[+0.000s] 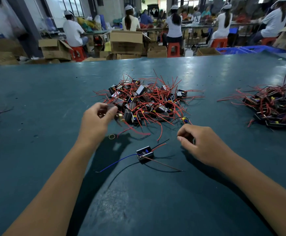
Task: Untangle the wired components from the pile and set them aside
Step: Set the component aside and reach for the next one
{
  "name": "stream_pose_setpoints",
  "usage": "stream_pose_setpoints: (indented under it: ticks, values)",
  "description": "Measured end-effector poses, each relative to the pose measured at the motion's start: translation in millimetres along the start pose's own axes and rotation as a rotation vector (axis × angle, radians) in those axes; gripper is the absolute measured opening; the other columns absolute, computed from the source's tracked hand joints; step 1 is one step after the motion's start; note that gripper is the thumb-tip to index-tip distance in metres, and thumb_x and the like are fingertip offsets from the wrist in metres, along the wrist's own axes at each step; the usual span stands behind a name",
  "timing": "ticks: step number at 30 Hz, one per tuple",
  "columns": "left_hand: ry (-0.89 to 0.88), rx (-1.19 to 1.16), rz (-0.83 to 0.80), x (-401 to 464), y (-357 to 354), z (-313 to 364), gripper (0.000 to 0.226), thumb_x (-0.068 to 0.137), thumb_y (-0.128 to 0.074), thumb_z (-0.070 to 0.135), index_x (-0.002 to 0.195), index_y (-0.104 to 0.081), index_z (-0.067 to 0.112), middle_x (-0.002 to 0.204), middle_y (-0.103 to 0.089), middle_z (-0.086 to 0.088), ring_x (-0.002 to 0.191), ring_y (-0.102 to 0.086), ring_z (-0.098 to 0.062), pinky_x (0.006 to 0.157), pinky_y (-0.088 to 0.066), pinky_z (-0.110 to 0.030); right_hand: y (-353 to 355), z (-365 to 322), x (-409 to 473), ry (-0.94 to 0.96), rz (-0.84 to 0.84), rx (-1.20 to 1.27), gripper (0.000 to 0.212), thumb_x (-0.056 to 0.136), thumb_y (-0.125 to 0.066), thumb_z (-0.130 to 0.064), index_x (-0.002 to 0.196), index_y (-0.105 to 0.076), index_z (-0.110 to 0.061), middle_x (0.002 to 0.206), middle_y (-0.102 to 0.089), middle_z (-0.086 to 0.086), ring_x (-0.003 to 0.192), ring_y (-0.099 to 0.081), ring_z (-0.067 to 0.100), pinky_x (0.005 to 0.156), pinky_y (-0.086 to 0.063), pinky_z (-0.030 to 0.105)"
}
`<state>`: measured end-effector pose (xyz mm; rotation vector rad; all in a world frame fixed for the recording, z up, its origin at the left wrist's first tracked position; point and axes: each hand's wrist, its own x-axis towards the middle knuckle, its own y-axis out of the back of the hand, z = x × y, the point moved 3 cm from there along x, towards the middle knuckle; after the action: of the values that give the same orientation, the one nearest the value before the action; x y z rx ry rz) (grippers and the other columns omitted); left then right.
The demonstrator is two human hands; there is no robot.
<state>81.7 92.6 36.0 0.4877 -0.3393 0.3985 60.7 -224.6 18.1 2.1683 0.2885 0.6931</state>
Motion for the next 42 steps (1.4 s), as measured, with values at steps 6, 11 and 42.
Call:
stream_pose_setpoints:
  ticks: [6,11,42]
  values:
    - [0.231,-0.551,-0.042,-15,-12,13,0.011,0.101,-0.056,0.021,0.103,-0.061,0.012,0.08,-0.065,-0.005,0.059,-0.061,-0.011,0.057,-0.052,-0.021,1,-1,0,0.007,0.014,-0.01,0.007,0.092,-0.063,-0.021,0.086,-0.061,-0.022,0.073,-0.064,-0.01,0.07,-0.061,0.012,0.068,-0.051,0.041]
    - [0.331,-0.61,-0.091,-17,-14,14,0.014,0.105,-0.049,0.014,0.107,-0.062,0.01,0.085,-0.069,-0.011,0.068,-0.07,-0.022,0.068,-0.06,-0.03,2,-1,0,0.001,0.029,-0.011,0.007,0.092,-0.062,-0.023,0.085,-0.06,-0.023,0.071,-0.063,-0.011,0.069,-0.061,0.012,0.067,-0.052,0.041]
    - [0.382,-0.496,-0.249,-29,-40,16,0.014,0.089,-0.068,-0.002,0.095,-0.056,0.001,0.088,-0.069,-0.02,0.069,-0.072,-0.024,0.056,-0.056,-0.026,13,-3,0,-0.019,0.223,0.033,0.011,0.092,-0.065,-0.016,0.084,-0.062,-0.022,0.068,-0.062,-0.011,0.066,-0.058,0.011,0.06,-0.047,0.027]
